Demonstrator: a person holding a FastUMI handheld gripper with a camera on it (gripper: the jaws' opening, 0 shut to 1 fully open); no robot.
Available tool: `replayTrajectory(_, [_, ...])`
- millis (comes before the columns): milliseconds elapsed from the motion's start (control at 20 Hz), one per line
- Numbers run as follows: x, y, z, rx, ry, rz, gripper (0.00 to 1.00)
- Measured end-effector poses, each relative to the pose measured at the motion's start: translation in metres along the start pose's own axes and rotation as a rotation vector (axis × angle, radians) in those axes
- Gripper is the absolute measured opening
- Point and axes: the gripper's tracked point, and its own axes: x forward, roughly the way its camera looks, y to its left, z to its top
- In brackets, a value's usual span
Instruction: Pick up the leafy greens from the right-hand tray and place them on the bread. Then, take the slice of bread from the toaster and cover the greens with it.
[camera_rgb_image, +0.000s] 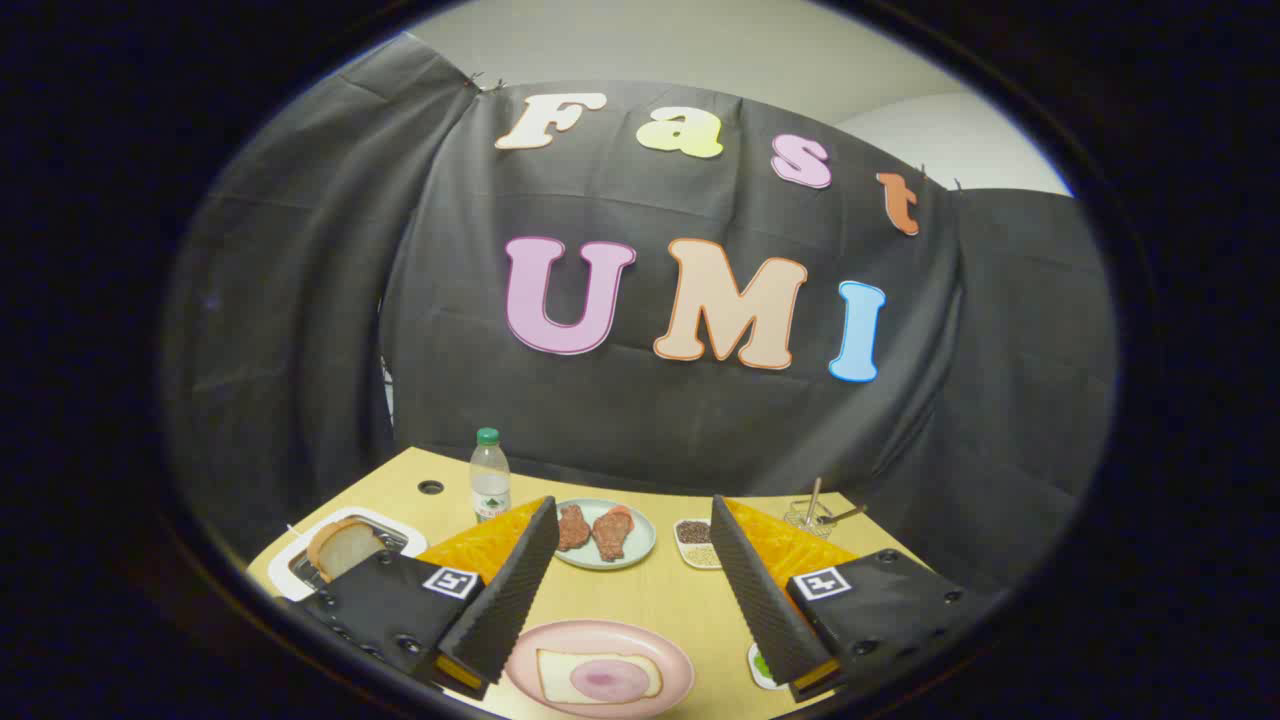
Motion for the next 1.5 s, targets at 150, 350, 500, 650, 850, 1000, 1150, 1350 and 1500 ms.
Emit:
replayTrajectory(150, [-0.002,0.005,0.002,0.021,-0.013,-0.001,0.98])
replayTrajectory(350, [-0.011,0.008,-0.001,0.032,-0.021,0.017,0.98])
replayTrajectory(500, [-0.018,0.005,-0.007,0.038,-0.012,0.031,0.98])
replayTrajectory(650, [-0.022,0.002,-0.007,0.04,-0.017,0.062,0.98])
replayTrajectory(850, [-0.024,-0.009,-0.012,0.048,-0.016,0.119,0.98])
replayTrajectory(1000, [-0.031,-0.032,-0.025,0.065,0.019,0.159,0.98])
replayTrajectory(1150, [-0.034,-0.076,-0.035,0.09,0.045,0.166,0.98])
replayTrajectory(1350, [-0.029,-0.145,-0.062,0.181,0.086,0.168,0.98])
replayTrajectory(1500, [-0.027,-0.193,-0.089,0.302,0.121,0.183,0.98])
